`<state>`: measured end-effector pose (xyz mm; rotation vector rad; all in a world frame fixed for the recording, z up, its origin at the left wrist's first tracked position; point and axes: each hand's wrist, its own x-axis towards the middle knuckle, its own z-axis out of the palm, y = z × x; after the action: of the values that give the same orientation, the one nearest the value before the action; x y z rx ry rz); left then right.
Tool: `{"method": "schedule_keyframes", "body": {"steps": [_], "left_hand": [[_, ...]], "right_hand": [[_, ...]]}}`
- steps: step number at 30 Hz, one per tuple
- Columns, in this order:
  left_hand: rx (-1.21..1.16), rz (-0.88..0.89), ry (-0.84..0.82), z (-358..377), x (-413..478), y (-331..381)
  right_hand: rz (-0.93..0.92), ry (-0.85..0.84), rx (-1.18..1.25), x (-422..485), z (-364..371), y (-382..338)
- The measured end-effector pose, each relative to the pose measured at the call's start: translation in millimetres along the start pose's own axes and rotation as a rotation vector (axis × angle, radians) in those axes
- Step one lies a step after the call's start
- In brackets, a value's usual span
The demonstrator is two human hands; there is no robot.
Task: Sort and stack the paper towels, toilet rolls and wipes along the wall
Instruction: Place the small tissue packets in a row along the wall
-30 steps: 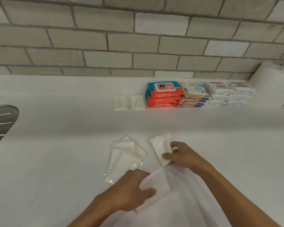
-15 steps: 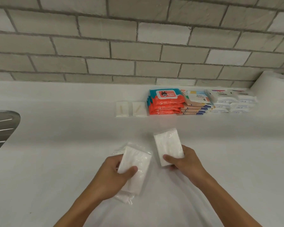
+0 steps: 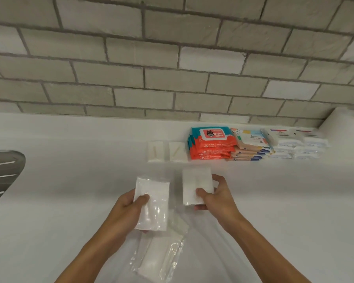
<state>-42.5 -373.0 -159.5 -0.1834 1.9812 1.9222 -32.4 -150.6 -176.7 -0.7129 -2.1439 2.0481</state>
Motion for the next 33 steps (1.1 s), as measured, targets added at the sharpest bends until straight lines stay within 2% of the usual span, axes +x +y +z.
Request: {"method": "schedule_keyframes", "body": {"steps": [5, 9, 13, 19, 26, 30, 33], "left_hand": [[-0.023, 0.007, 0.012, -9.6, 30.9, 14.7], [0.089, 0.101, 0.022, -16.4, 61.5, 24.2], [0.167, 0.160, 0.094, -19.3, 98.0, 31.6], [0.242, 0.218, 0.161, -17.8, 146.2, 41.2], [0.236, 0.183, 0.201, -6.2, 202.6, 48.1], [0.280, 0.171, 0.245, 4.8, 230.0, 51.1], [0.369, 0.176, 0.289, 11.9, 239.0, 49.2]], "right_hand": [[-0.153, -0.027, -0.107, 36.5, 24.5, -27.2], [-0.226, 0.081, -0.276, 75.4, 41.5, -36.9], [-0.409, 0.202, -0.434, 108.8, 58.7, -38.2], [-0.328, 0.314, -0.421, 139.7, 75.1, -38.0], [-0.276, 0.400, -0.467, 152.5, 89.4, -29.1], [-0.240, 0.389, -0.549, 156.9, 96.5, -28.5], [-0.212, 0.340, -0.705, 154.8, 98.1, -25.7]]}}
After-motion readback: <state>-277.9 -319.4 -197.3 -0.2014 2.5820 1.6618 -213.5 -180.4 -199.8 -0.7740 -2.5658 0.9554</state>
